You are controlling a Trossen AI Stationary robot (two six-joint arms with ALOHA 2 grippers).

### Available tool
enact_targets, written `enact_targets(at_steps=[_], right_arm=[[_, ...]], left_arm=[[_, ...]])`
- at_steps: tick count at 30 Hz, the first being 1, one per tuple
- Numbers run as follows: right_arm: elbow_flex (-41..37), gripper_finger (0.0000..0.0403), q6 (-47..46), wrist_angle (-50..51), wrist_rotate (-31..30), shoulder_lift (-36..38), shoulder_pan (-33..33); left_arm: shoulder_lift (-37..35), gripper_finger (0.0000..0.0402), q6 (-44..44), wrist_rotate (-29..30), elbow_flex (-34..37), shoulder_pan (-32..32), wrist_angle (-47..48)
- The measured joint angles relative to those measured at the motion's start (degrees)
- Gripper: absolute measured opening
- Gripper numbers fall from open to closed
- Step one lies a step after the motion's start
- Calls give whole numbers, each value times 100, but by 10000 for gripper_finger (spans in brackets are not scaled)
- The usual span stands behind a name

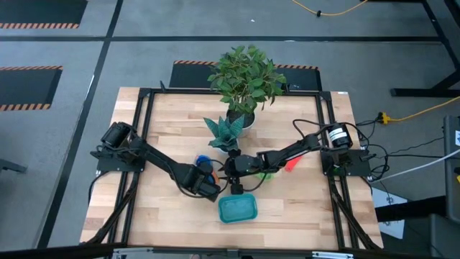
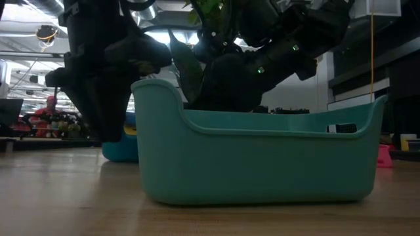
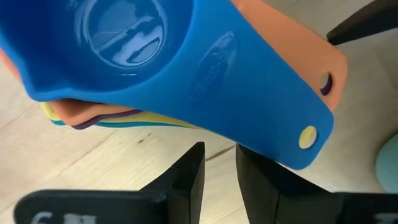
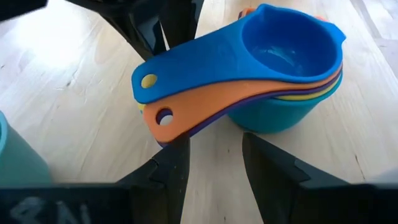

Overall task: Nest measuring cups in basket
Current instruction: Stack the blue measuring cup on top of the orange measuring cup

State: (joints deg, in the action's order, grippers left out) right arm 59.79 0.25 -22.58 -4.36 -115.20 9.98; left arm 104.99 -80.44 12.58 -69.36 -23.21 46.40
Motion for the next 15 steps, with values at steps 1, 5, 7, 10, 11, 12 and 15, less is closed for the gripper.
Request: enact_targets(at_steps=[1, 5, 7, 10, 11, 12, 15], right_arm=[[0, 152, 0, -47, 2, -20, 0], [2, 152, -13, -141, 109, -32, 22], [2, 152, -15, -199, 140, -32, 50], [0, 152, -17, -329, 153, -37, 91], [0, 152, -17, -344, 150, -37, 103], [0, 152, -13, -340, 148, -37, 109], [0, 152, -38, -332, 151, -39, 114]], left_arm=[[0, 85, -1, 4, 0, 6, -12], [0, 85, 0, 31, 0, 44, -93], [0, 85, 0, 42, 0, 77, -117], [0, 85, 2, 45, -1, 113, -121], [0, 85, 2, 44, -2, 120, -121], [-2, 85, 4, 44, -2, 126, -121], [-2, 85, 4, 44, -2, 129, -110]])
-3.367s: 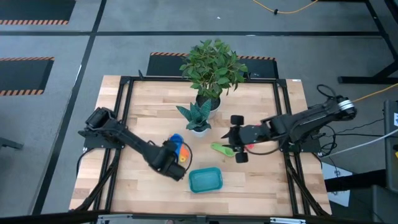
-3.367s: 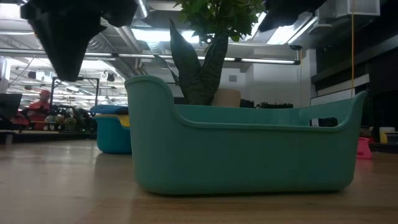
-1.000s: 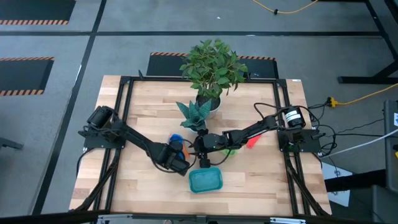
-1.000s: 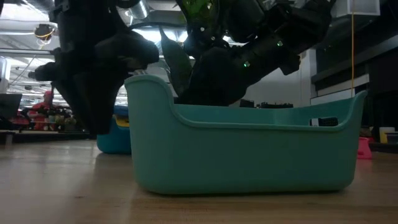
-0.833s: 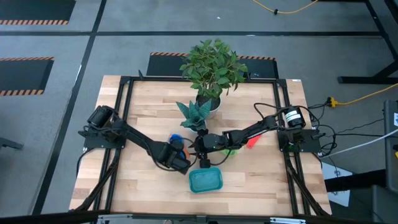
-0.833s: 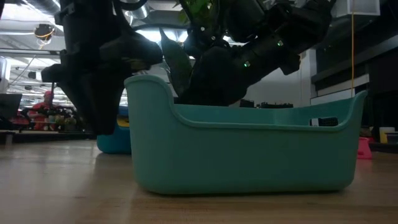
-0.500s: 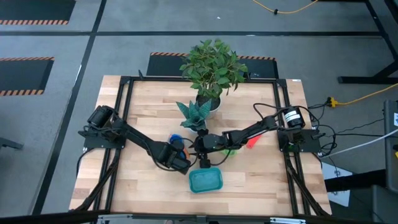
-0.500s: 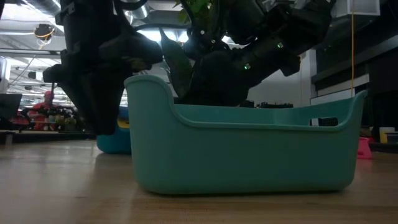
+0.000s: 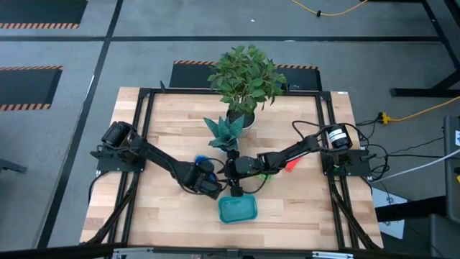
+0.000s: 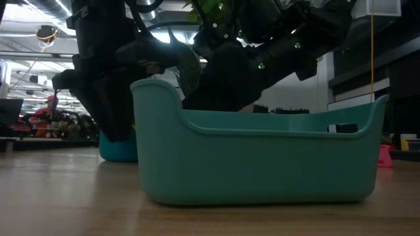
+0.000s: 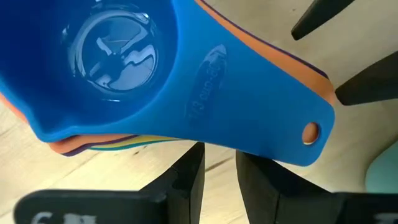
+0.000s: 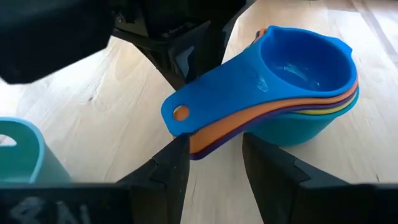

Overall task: Nest measuring cups in basket
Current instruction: Stack the blue measuring cup on top of the orange measuring cup

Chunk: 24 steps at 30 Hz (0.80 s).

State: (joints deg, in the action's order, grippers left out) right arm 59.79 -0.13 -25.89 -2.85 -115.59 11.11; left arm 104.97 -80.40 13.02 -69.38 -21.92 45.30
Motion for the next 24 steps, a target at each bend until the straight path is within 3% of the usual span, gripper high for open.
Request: enact_targets(at_steps=[24], right_arm=[[0, 152, -128, 149, 2, 0, -212]], left_arm=[[0, 85, -2, -26, 0, -150, 70]])
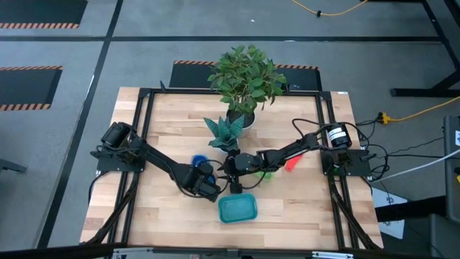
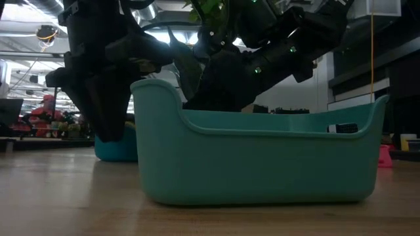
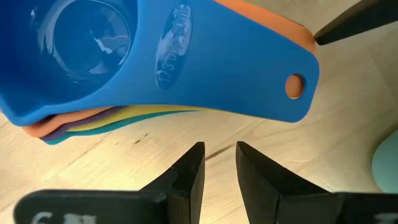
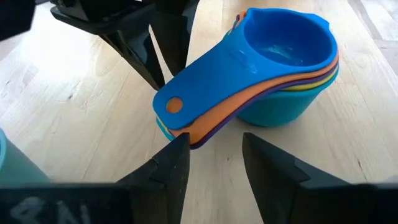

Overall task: Nest measuring cups in basket
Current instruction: Stack the blue measuring cup on top of the orange measuring cup

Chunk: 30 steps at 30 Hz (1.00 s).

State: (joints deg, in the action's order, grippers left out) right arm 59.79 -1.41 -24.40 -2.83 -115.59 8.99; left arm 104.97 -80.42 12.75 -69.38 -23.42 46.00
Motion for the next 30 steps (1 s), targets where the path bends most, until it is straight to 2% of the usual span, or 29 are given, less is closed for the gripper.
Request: enact_targets(at_steps=[10, 19, 25, 30], right_arm=[[0, 152, 20, 43, -7, 2, -11], [-7, 152, 39, 542, -23, 7, -20], [-4, 152, 51, 520, -523, 7, -114], [-4, 152, 18, 483, -553, 7, -162]], left_arm=[[0, 85, -2, 2, 0, 0, 0], [0, 85, -11, 2, 0, 0, -2], [0, 85, -20, 241, 0, 2, -7], [1, 85, -43, 316, 0, 43, -31]])
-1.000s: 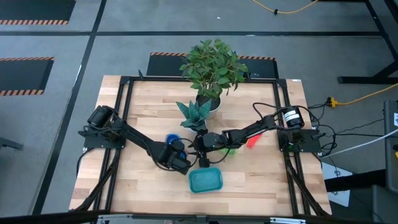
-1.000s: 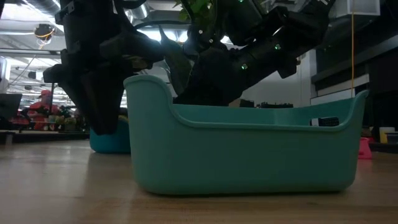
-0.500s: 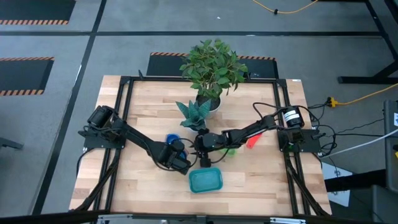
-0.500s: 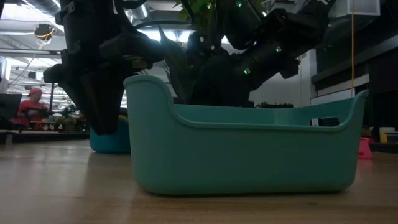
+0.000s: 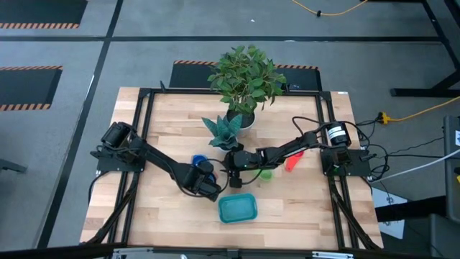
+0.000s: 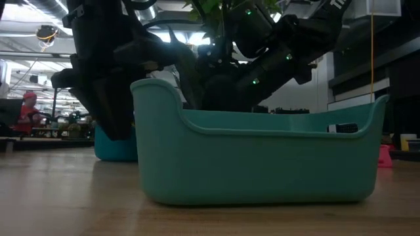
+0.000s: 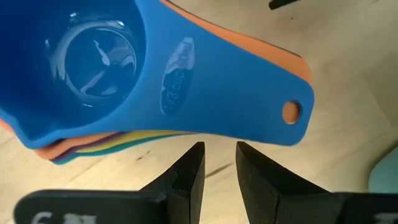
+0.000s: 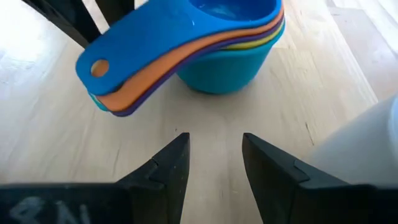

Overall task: Nest measuring cups in basket
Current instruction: Stack the blue measuring cup on top of the orange measuring cup

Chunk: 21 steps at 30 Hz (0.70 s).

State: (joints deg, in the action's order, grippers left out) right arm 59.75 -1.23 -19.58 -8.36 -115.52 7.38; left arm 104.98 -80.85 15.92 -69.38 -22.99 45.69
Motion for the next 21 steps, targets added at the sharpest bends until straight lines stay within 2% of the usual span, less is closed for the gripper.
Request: enact_targets(at_steps=[8, 21], right_arm=[[0, 152, 4, -392, 270, 0, 112], [2, 152, 21, -641, 302, 0, 345]], left_arm=[[-1, 85, 2, 35, 0, 62, -1], [-1, 85, 2, 116, 0, 60, -37]])
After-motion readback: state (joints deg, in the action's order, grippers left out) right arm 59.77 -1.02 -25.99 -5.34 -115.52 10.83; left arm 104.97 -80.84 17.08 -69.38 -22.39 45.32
